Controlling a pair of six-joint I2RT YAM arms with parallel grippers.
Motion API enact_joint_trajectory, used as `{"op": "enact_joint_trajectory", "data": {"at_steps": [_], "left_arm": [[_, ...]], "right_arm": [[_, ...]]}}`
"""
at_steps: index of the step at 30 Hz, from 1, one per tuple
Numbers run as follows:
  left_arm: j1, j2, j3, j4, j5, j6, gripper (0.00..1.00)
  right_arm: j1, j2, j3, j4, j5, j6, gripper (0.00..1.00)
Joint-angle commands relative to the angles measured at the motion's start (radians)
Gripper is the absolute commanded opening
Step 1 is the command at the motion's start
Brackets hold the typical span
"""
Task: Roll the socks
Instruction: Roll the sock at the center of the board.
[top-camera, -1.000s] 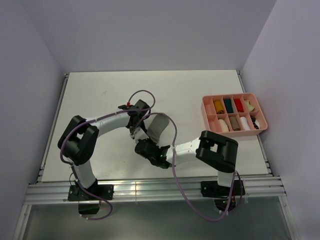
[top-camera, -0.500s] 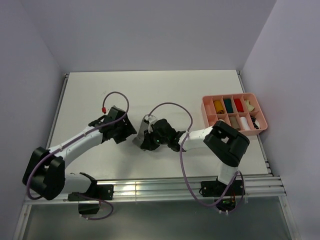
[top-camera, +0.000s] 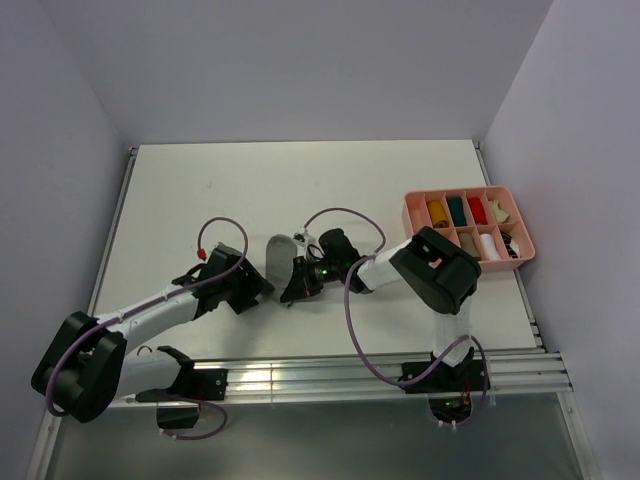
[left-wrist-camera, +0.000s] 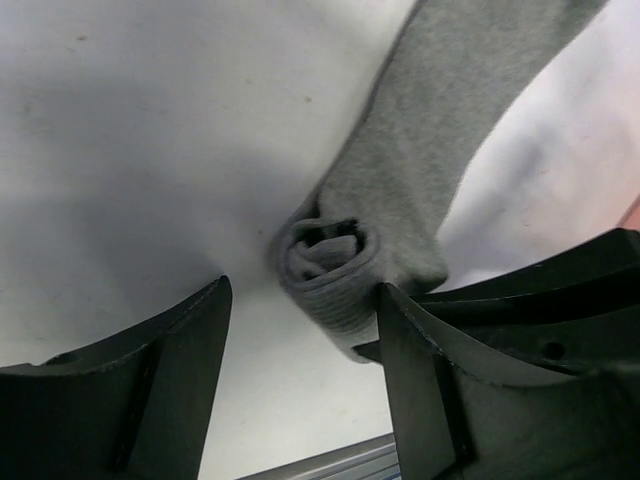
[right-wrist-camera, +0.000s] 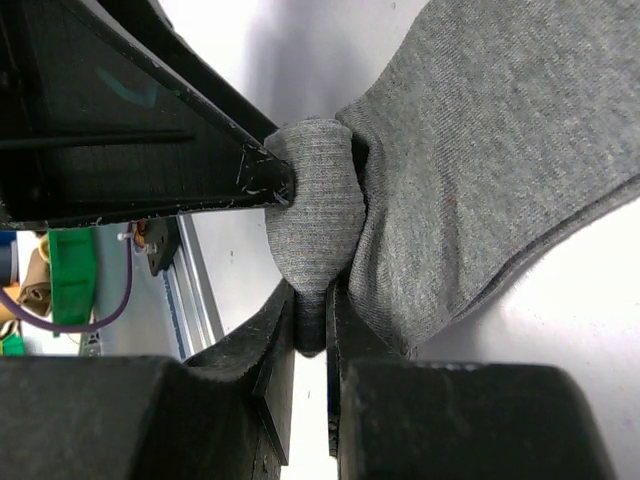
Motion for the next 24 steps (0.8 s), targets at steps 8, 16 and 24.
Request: {"op": "enact_joint_trajectory", "data": {"at_steps": [8,16,24], "left_arm": [[-0.005,-0.022,-0.053,0.116,-0.009,-0.097,0.64],[0.011,0.06,0.043,0.001,-0.019,-0.032,0.61],[0.023,0.094,0.021,-0.001,-0.025,-0.031,0.59]], "right_arm": [[0.003,0.036,0.068,-0.213,-0.034,-0.081,0.0],[0.003,0.036,0.128,-0.311,-0.052,-0.126,0.0],[0.003,0.051,0.178,-0.385,-0.071,-0.165,0.0]]}}
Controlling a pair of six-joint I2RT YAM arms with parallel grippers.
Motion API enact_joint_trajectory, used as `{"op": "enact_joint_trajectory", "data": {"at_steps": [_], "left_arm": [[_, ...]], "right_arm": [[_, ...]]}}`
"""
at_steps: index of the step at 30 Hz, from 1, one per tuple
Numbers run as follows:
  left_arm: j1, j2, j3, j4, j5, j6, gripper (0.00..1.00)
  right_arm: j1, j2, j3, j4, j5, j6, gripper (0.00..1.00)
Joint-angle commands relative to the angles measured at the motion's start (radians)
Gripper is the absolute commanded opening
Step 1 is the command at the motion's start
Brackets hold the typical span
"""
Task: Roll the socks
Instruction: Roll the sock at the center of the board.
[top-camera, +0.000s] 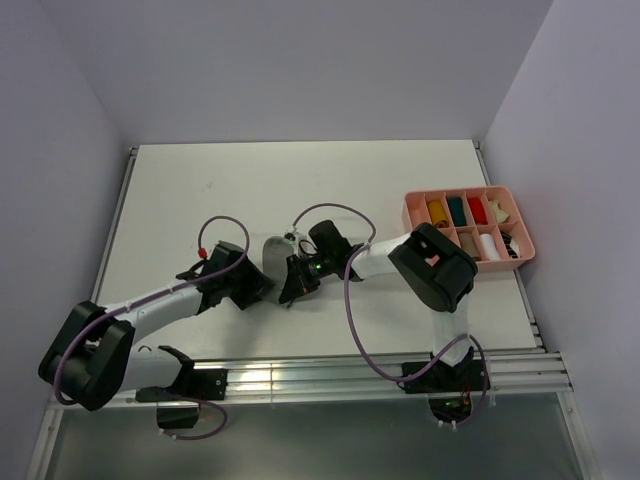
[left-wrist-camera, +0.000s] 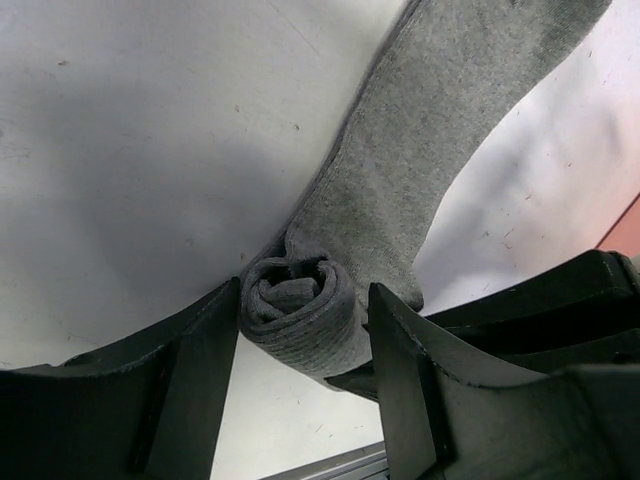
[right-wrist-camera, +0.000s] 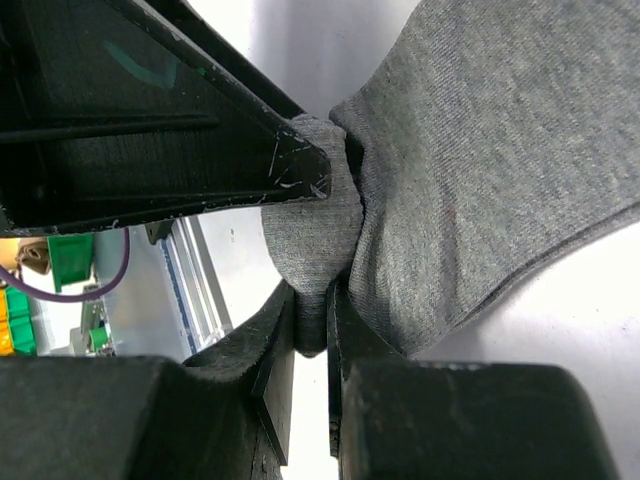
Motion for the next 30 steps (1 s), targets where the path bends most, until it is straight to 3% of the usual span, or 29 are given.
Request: {"op": "enact_joint_trajectory", "data": {"at_steps": [1,15,21,25,30], "left_arm": [[0.017,0.039,0.013,-0.055,-0.029,0.044,0.59],[0.106,0.236,0.235,-0.086,-0.075,0.341,0.49],[0.106,0.384,0.304,-0.086,-0.055,0.383,0.29],[0.106,0.439,0.329,-0.068,-0.043,0.396,0.04],[0.106,0.508,0.372,-0.062,-0.047,0.424,0.01]], "right_arm": [[0.003,0.036,0.03,-0.107,-0.012,-0.056,0.0],[0.004,0.04,0.064,-0.145,-0.042,-0.081,0.0],[0.004,0.043,0.079,-0.168,-0.057,-0.088,0.0],[0.004,0.04,0.102,-0.188,-0.086,-0.094,0.0],[0.004,0.03,0.119,-0.213,-0.124,-0.097,0.0]]}}
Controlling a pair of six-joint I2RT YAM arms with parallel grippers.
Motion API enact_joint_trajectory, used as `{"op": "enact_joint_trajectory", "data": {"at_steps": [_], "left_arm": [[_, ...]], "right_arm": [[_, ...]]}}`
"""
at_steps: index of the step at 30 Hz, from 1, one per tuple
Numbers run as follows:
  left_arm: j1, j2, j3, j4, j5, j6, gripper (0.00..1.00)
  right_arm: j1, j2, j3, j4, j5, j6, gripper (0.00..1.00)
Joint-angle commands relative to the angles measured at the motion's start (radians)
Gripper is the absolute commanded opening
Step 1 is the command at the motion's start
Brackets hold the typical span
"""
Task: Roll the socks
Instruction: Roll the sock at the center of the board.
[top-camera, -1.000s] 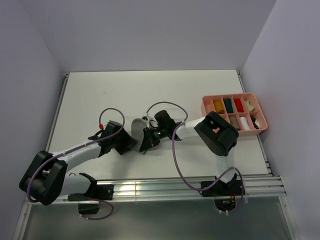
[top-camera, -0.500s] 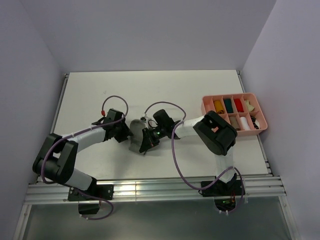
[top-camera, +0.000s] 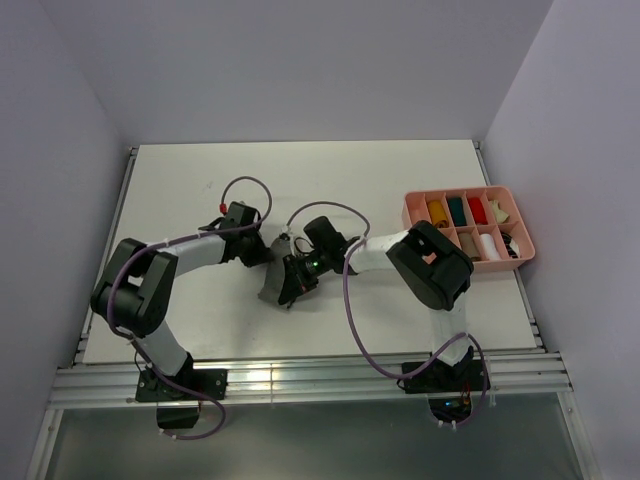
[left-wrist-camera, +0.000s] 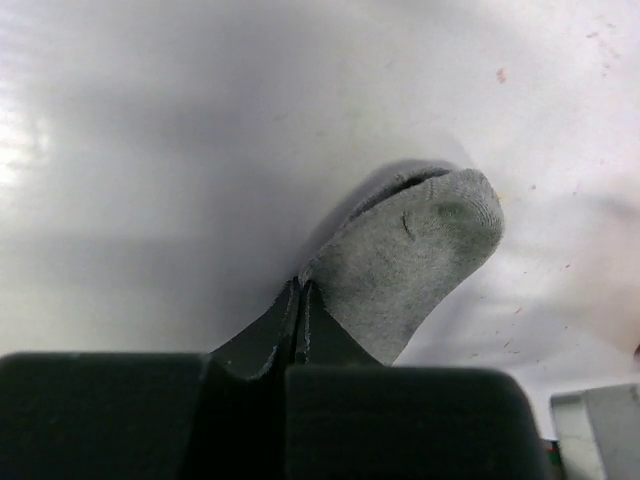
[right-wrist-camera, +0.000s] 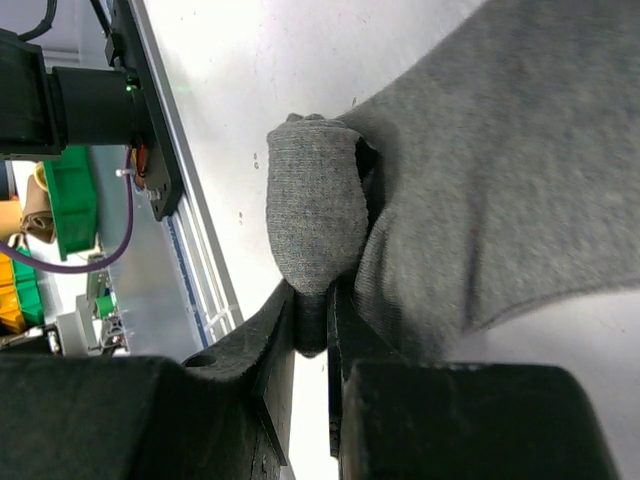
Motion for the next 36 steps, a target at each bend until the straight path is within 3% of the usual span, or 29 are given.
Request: {"op": "enact_joint_trajectory", "data": {"at_steps": [1,8,17,23,26,27,30,36], "left_arm": [[0.002,0.098,0.0,-0.053,-0.054,0.067,0.01],[0.002,0.13,0.041,-0.045,-0.048,0.09,0.01],[0.002,0.123,0.021,-0.011,-0.025,0.105,0.02],[0.002,0.054,0.027,-0.051,-0.034,0.112,0.19],[0.002,-0.012,0.046,-0.114,-0.106,0.092,0.37],[0.002,-0.049,0.05,-0.132,-0.116,0.086,0.49],[0.002,-0.119,0.067,-0.195,-0.156,0.059,0.7],[0.002,-0.264,0.041,-0.294,-0.195,-0.022,0.74]], "right_arm": [[0.005,-0.003,0.035,-0.06,-0.08,-0.018,0.0],[0.006,0.039,0.076,-0.115,-0.108,-0.041,0.0],[0.0,0.151,0.055,-0.06,-0.088,0.012,0.0],[-0.015,0.154,0.05,-0.087,-0.049,0.015,0.0],[-0.025,0.157,0.044,-0.071,-0.034,0.046,0.0],[-0.026,0.158,0.044,-0.067,-0.026,0.055,0.0],[-0.026,0.154,0.041,-0.049,-0.005,0.078,0.0],[-0.026,0.161,0.043,0.018,-0.005,0.167,0.0]]}}
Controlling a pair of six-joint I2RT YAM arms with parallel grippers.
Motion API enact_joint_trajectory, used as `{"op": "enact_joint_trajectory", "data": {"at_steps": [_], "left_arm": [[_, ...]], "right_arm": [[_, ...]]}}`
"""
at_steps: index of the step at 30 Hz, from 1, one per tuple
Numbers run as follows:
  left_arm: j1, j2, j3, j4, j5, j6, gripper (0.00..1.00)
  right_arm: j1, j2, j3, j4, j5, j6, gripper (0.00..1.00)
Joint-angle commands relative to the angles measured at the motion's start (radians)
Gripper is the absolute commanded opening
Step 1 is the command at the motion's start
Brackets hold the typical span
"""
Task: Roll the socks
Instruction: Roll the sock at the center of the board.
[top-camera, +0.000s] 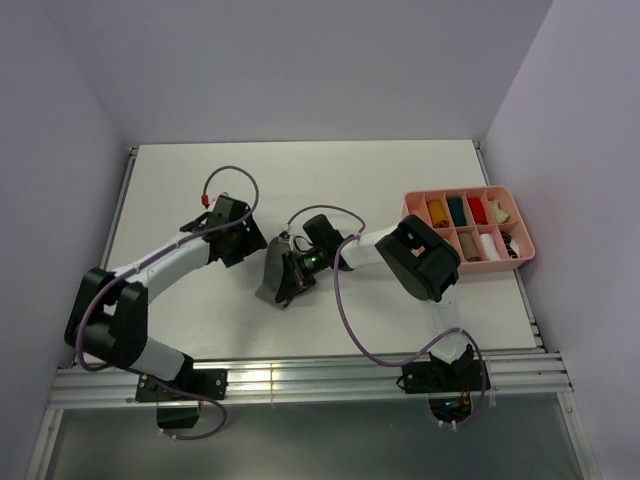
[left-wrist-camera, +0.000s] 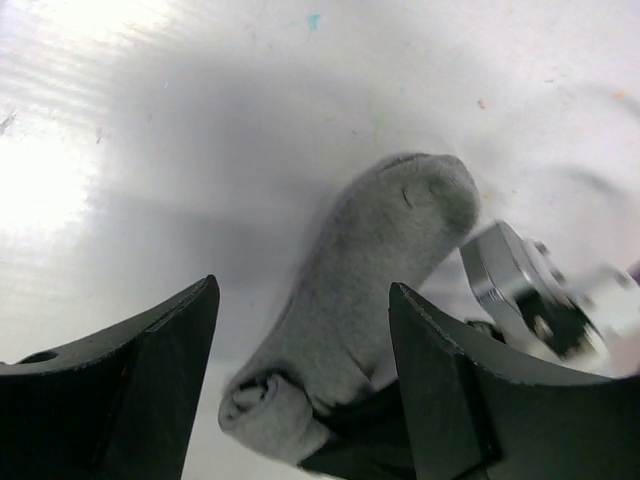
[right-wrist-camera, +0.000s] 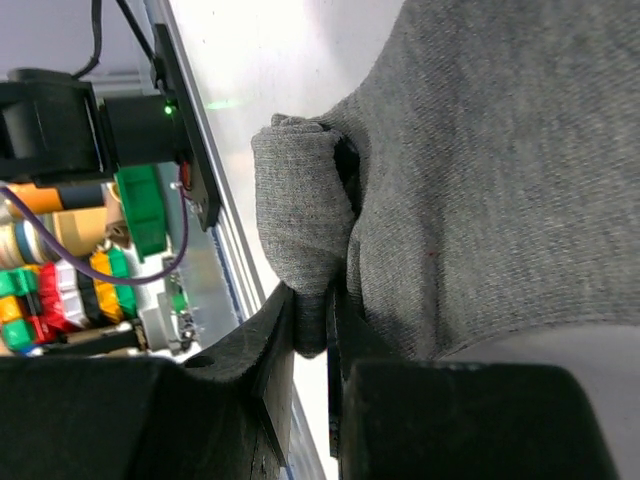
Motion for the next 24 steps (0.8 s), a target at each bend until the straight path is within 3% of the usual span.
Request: {"op": "enact_joint_trajectory", "data": {"at_steps": [1,5,11,24], "left_arm": [[0.002,-0.123,-0.053,-0.098,-0.046,-0.09,0.73],[0.002,-0.265,-0.197,-0.102,-0.005,-0.222,0.71],[-0.003,-0.478,-0.467,0.066,0.127,-0.387,0.7],[-0.006,-0.451,-0.604,0.327,0.188,-0.428,0.65]], "right_arm": [[0.003,0.057,-0.024,0.01,0.091,0.05,0.0],[0.003,0.064,-0.018,0.034,0.092,0.103,0.0],[0.003,0.058,-0.037,0.078,0.112,0.161,0.0],[0.007,0.077,-0.037,0.107,0.106,0.185,0.0]]}}
